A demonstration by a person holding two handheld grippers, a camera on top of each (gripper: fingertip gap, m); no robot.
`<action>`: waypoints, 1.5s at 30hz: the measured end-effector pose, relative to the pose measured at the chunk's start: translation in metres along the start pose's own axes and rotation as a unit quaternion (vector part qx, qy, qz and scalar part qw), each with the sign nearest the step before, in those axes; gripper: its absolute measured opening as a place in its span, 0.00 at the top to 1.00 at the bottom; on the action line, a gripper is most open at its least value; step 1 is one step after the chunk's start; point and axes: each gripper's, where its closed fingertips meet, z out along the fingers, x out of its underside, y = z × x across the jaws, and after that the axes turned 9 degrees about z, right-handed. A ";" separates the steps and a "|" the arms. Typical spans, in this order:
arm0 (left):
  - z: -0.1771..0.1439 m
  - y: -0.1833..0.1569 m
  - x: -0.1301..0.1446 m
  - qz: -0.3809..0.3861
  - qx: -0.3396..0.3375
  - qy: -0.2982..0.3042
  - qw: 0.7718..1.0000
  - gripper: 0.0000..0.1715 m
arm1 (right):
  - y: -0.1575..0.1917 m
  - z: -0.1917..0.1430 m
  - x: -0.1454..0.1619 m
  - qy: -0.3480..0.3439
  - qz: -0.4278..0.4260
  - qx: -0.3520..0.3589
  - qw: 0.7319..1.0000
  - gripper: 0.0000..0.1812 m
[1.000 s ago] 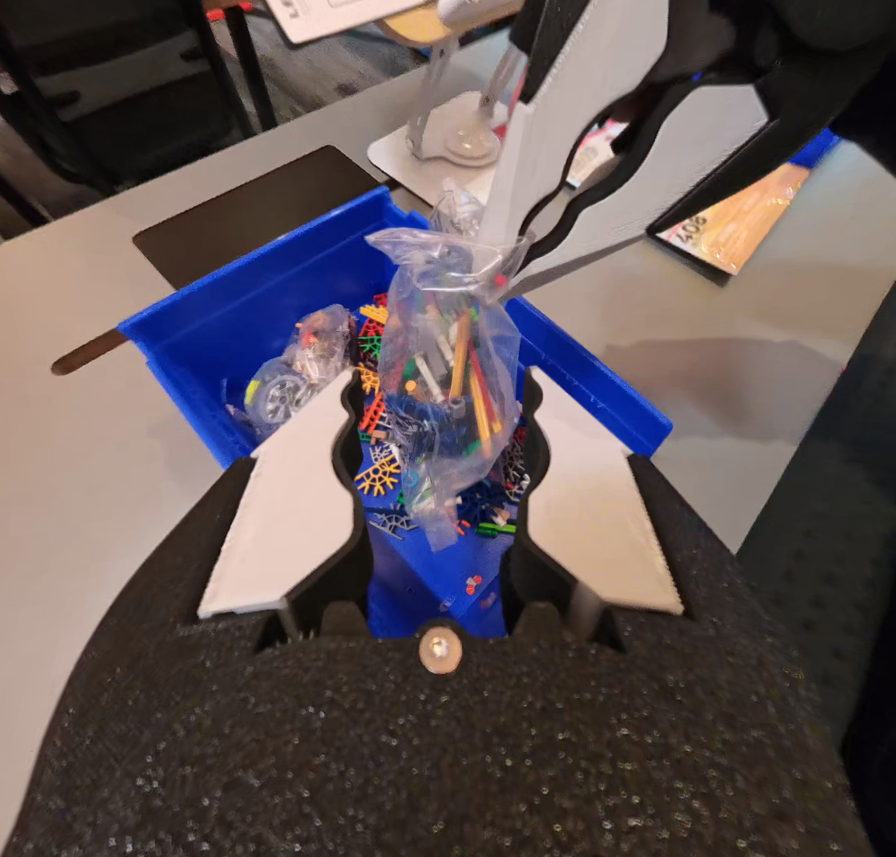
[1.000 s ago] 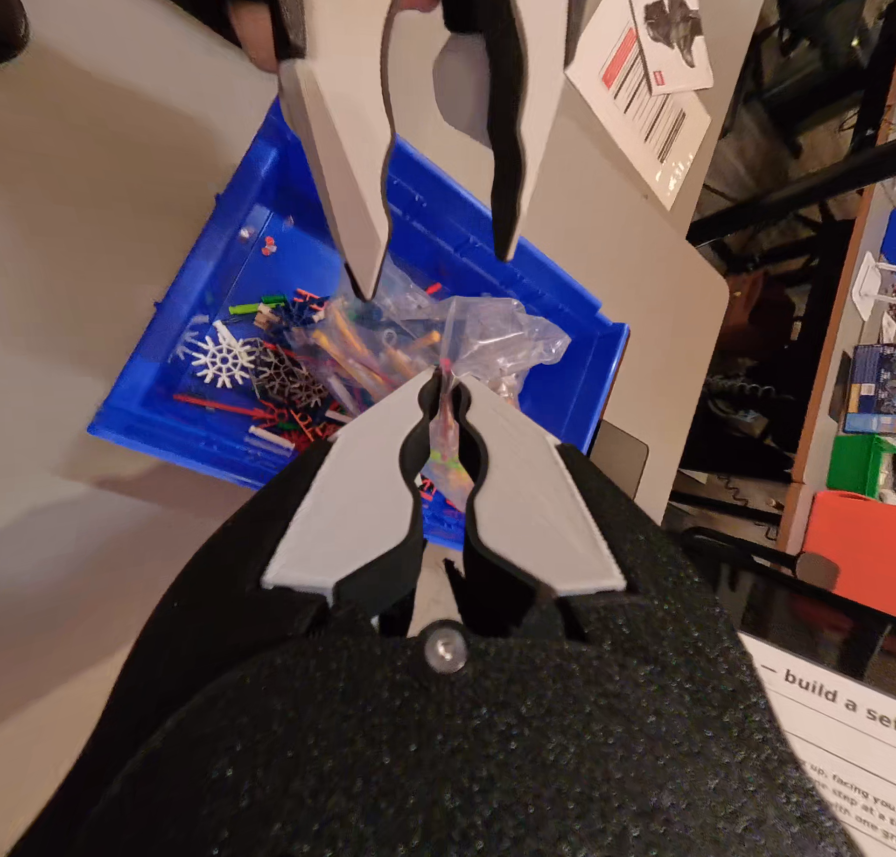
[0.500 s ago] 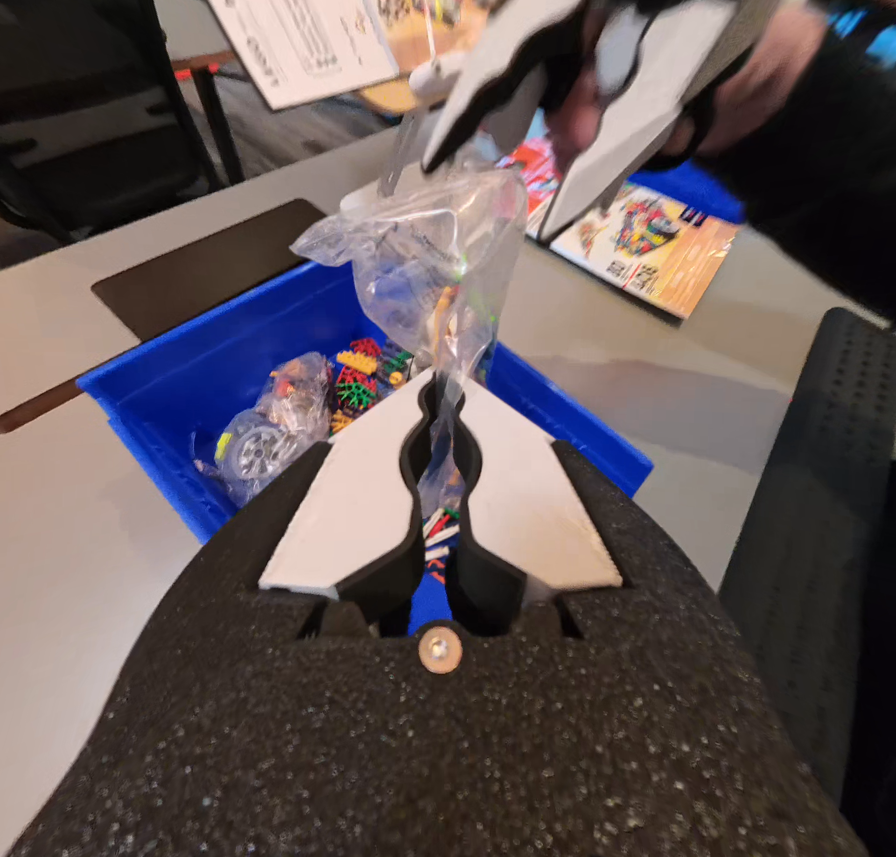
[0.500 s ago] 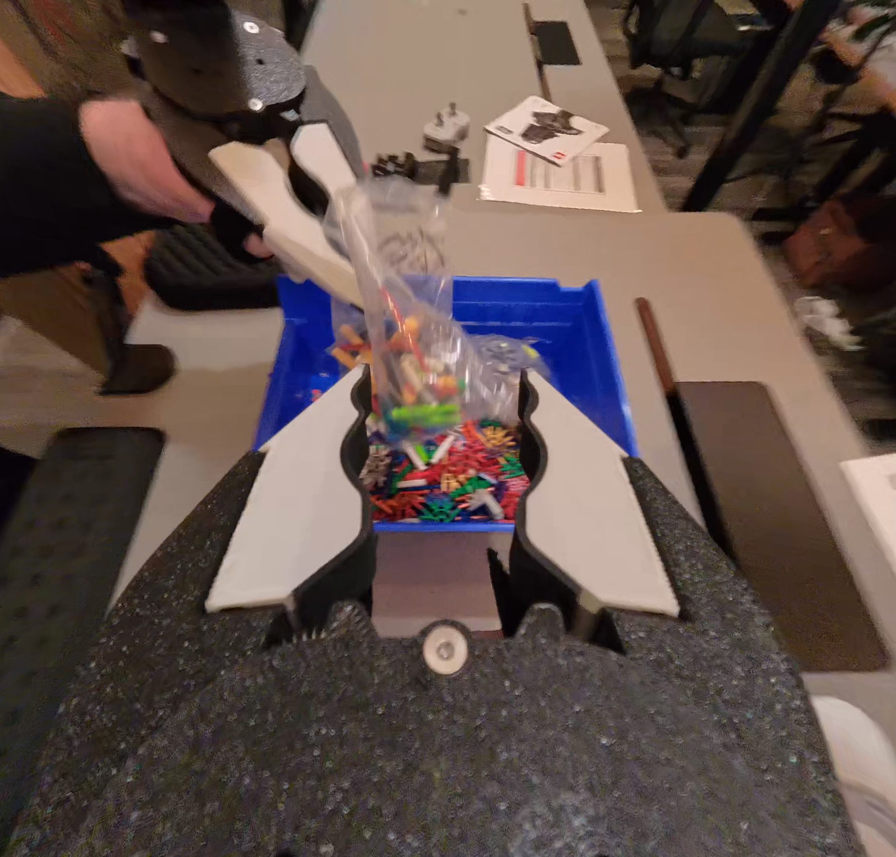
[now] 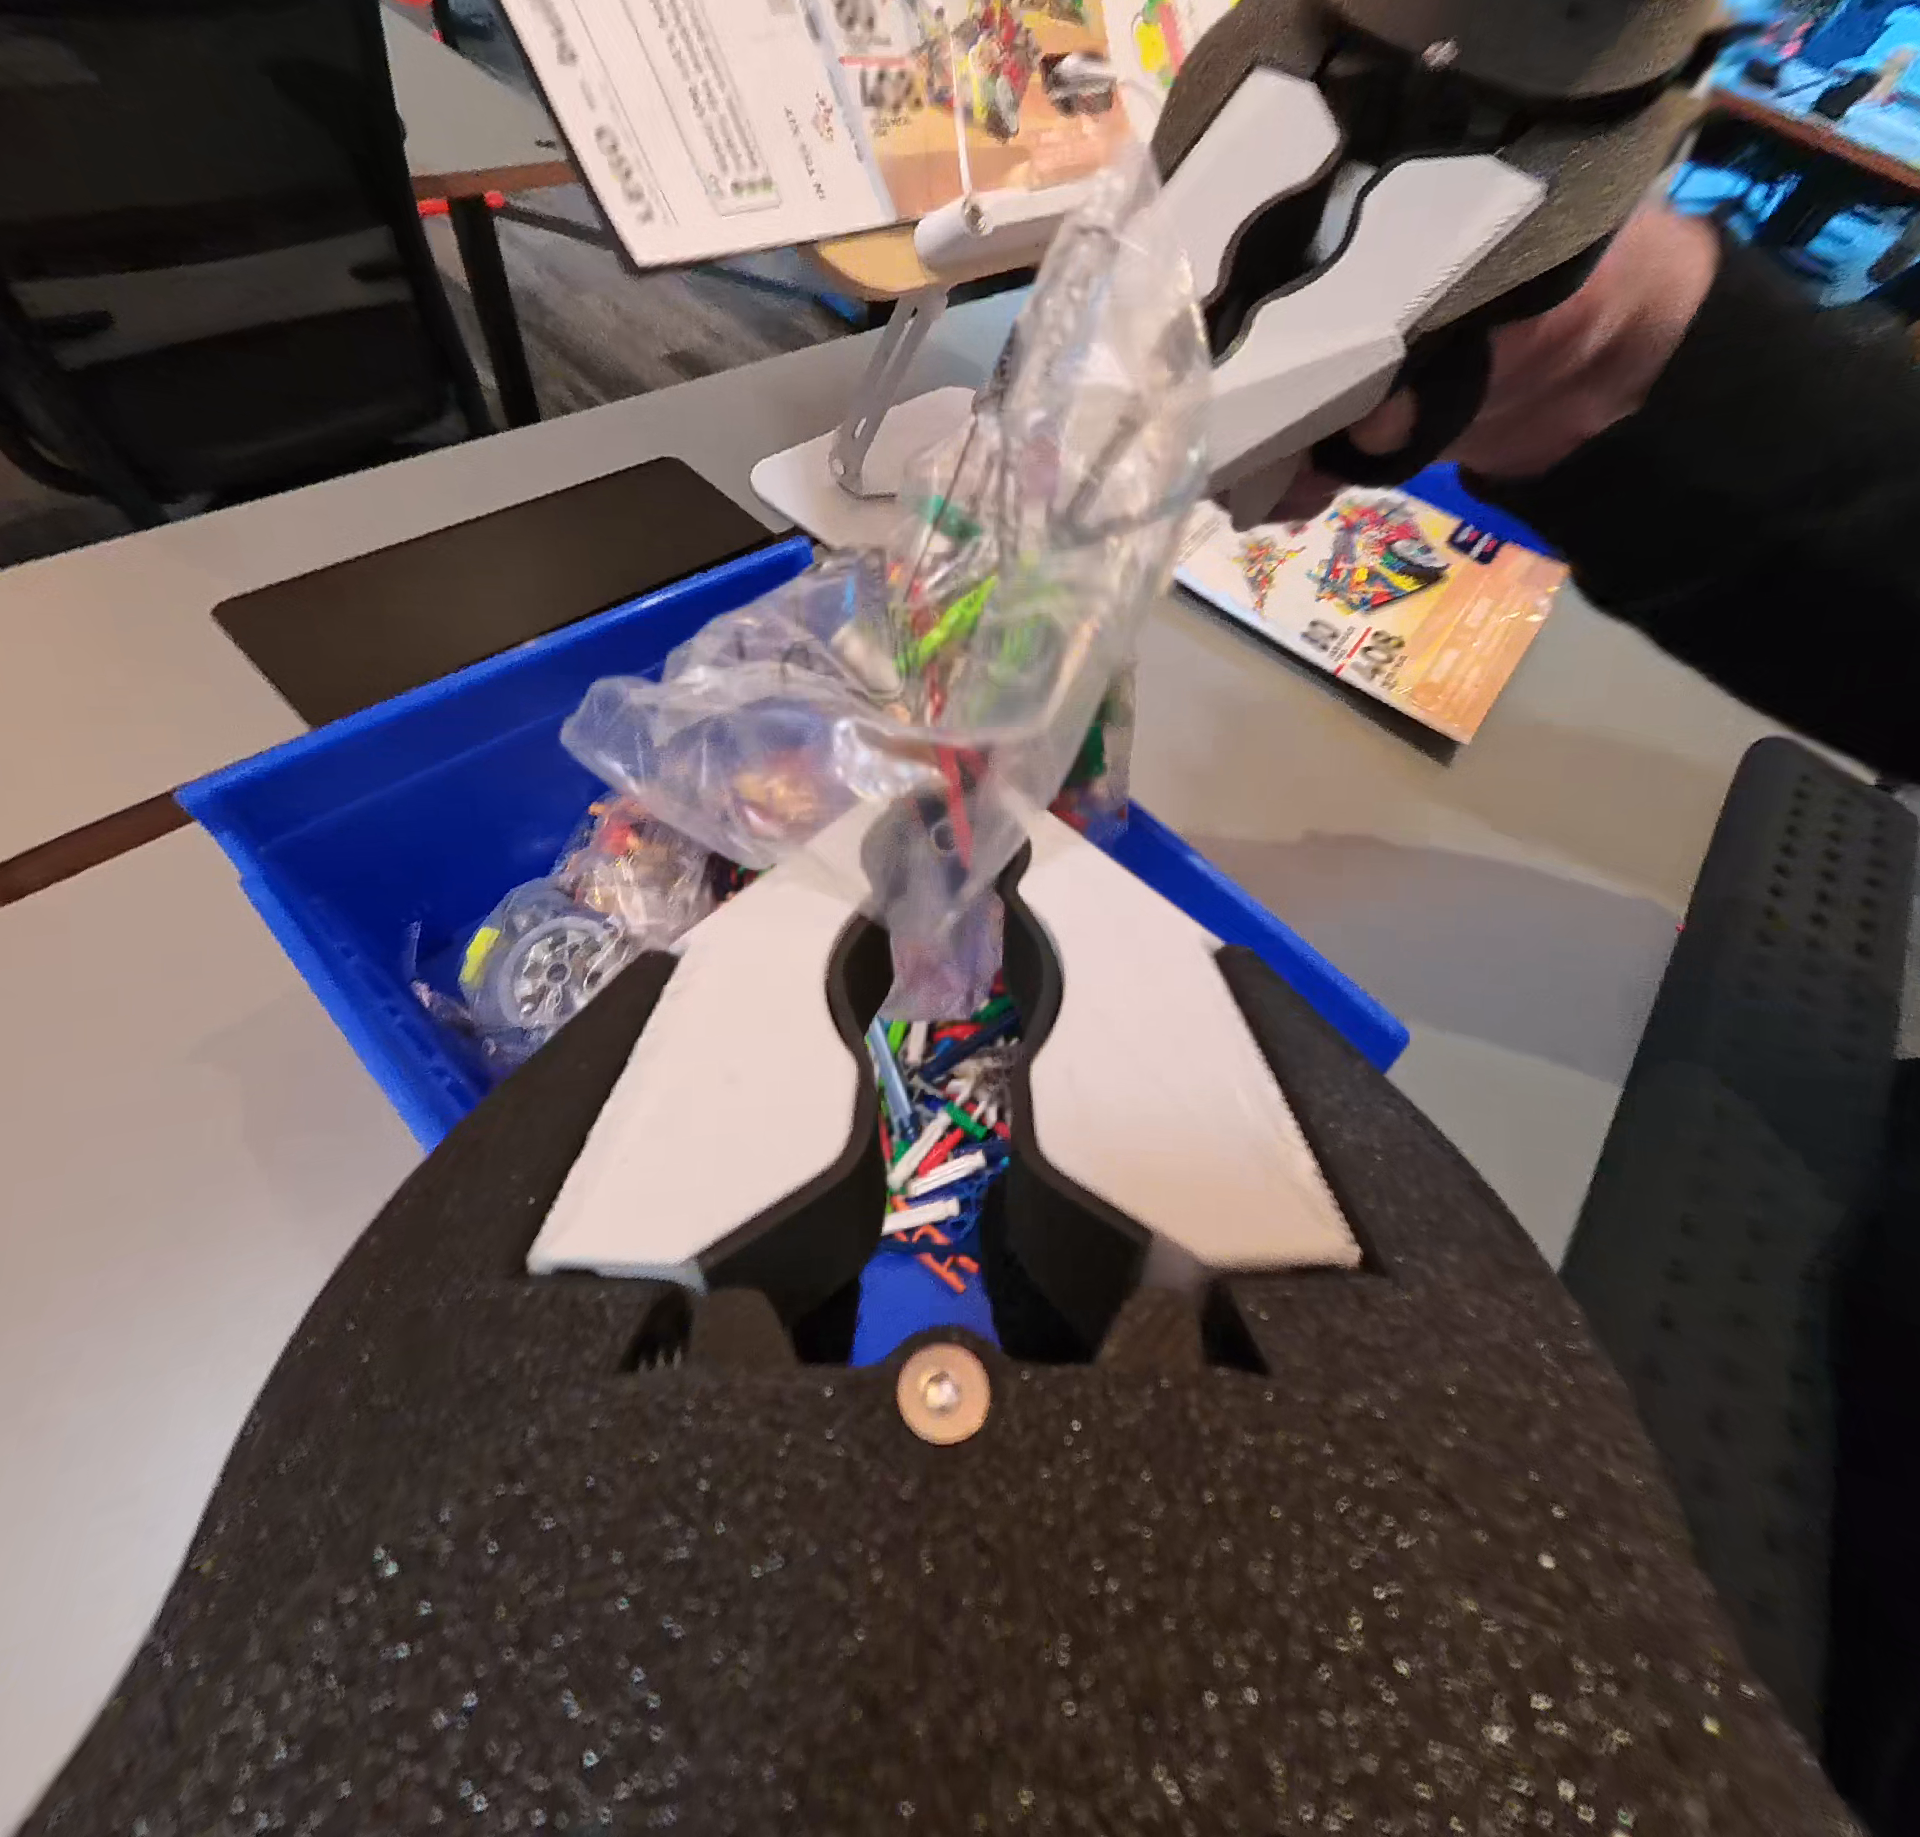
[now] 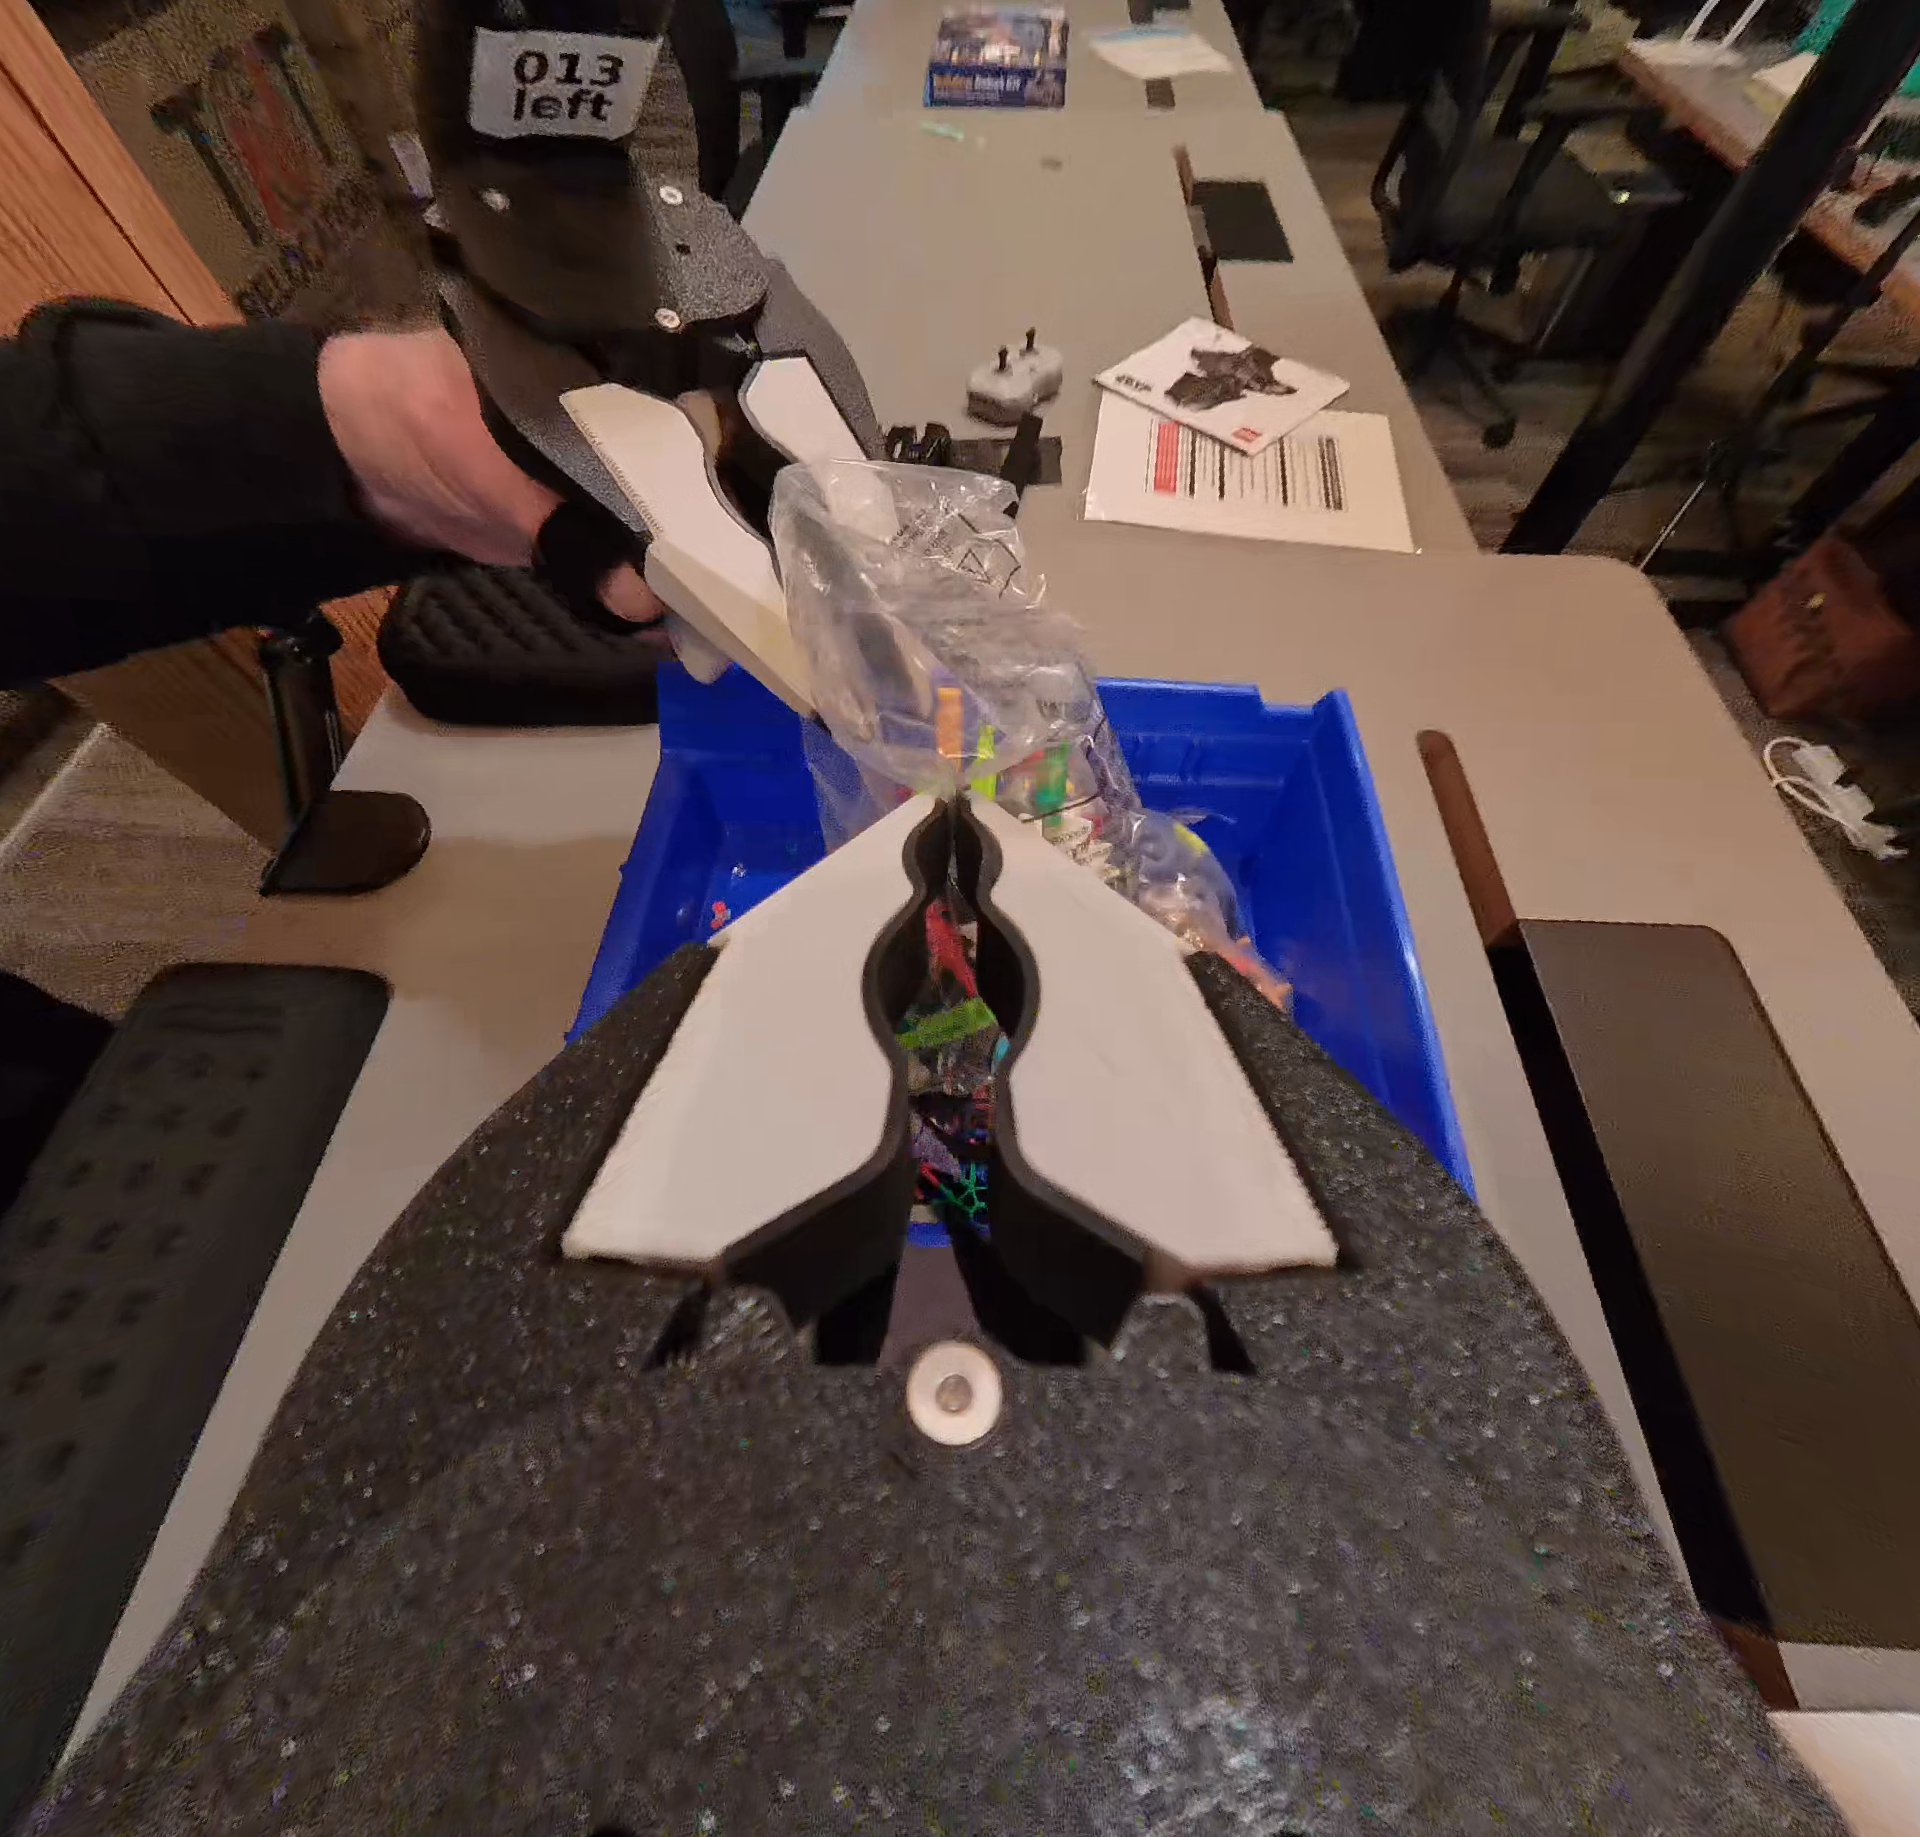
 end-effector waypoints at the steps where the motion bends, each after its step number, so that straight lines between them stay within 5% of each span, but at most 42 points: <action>1: 0.002 0.003 0.007 0.001 -0.009 0.014 1.000 0.95 | -0.003 0.005 0.006 0.024 -0.002 0.009 1.000 1.00; 4: 0.002 0.008 0.014 0.003 -0.029 0.021 0.999 1.00 | -0.001 0.008 -0.005 0.002 0.006 0.003 1.000 1.00; 16: -0.004 0.007 0.005 0.024 -0.058 0.043 0.997 1.00 | -0.026 0.034 0.045 0.087 0.038 0.052 0.994 1.00; 22: -0.009 0.015 0.000 -0.012 -0.065 0.012 0.998 1.00 | -0.017 0.023 0.030 0.031 0.060 0.036 0.997 1.00; 29: -0.003 0.009 -0.013 0.028 -0.068 0.017 0.997 1.00 | -0.013 0.031 0.049 0.047 0.075 0.037 0.995 1.00; 40: 0.019 0.006 0.020 0.056 -0.072 0.094 0.991 1.00 | -0.021 0.042 0.083 0.111 0.048 0.080 0.989 1.00; 42: 0.017 0.003 0.007 0.068 -0.082 0.067 0.992 1.00 | -0.017 0.035 0.064 0.066 0.062 0.066 0.994 1.00; 45: 0.017 0.008 0.009 0.068 -0.089 0.079 0.991 1.00 | -0.023 0.038 0.078 0.109 0.043 0.082 0.990 1.00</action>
